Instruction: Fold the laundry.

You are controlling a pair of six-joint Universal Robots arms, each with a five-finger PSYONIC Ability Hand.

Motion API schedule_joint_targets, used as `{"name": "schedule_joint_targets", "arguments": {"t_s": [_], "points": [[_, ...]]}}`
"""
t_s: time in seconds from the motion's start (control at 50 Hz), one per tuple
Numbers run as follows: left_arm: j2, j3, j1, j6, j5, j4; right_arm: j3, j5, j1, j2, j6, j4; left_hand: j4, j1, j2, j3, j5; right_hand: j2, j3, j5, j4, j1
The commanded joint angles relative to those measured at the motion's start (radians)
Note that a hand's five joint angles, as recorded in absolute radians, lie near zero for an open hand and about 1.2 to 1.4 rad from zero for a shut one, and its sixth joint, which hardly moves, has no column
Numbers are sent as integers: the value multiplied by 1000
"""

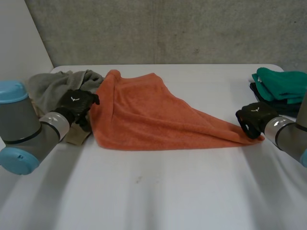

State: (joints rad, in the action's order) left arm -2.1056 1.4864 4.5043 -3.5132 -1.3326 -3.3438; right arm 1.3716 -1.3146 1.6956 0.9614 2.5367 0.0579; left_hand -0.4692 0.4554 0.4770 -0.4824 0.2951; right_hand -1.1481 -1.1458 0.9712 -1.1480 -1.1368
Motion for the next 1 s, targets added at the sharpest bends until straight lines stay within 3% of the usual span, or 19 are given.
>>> {"name": "schedule_joint_targets", "arguments": {"t_s": [0.02,0.08,0.16,0.28,0.42,0.5,0.56,0.64,0.72,0.8,1.0], "points": [[6,-2,-11,14,-3,-19,-39,-12,27,10,126,49,-17,31,10,-4,17,121,119,-119,121,110],[19,3,-11,17,-5,-19,-51,-17,32,31,172,103,56,-42,-64,69,-56,394,392,-392,394,383],[50,15,-14,29,-7,-20,-60,-47,44,53,215,171,165,-151,-172,178,-165,539,536,-536,539,527],[87,37,-20,63,-8,-43,-57,-126,64,39,224,197,270,-256,-278,283,-271,615,613,-613,615,604],[84,45,-25,65,-8,-69,-65,-160,72,-26,226,168,285,-271,-293,298,-286,604,601,-601,604,592],[79,43,-24,65,-8,-71,-65,-169,79,-56,237,97,288,-274,-296,301,-288,466,464,-464,466,455],[78,41,-22,65,-8,-71,-60,-189,84,-55,257,28,294,-280,-302,307,-294,-239,-241,241,-239,-250],[79,40,-19,65,-8,-71,-30,-192,91,-21,300,-23,295,-281,-302,308,-295,-248,-250,250,-248,-259],[78,28,-19,65,-8,-77,32,-163,124,146,313,-62,295,-281,-302,308,-295,-248,-250,250,-248,-259],[72,-12,-25,65,-5,-88,66,-79,150,348,315,-61,295,-281,-302,308,-295,-248,-250,250,-248,-259],[-17,-291,-94,43,15,-54,49,123,214,625,294,78,295,-281,-302,308,-295,-248,-250,250,-248,-259]]}}
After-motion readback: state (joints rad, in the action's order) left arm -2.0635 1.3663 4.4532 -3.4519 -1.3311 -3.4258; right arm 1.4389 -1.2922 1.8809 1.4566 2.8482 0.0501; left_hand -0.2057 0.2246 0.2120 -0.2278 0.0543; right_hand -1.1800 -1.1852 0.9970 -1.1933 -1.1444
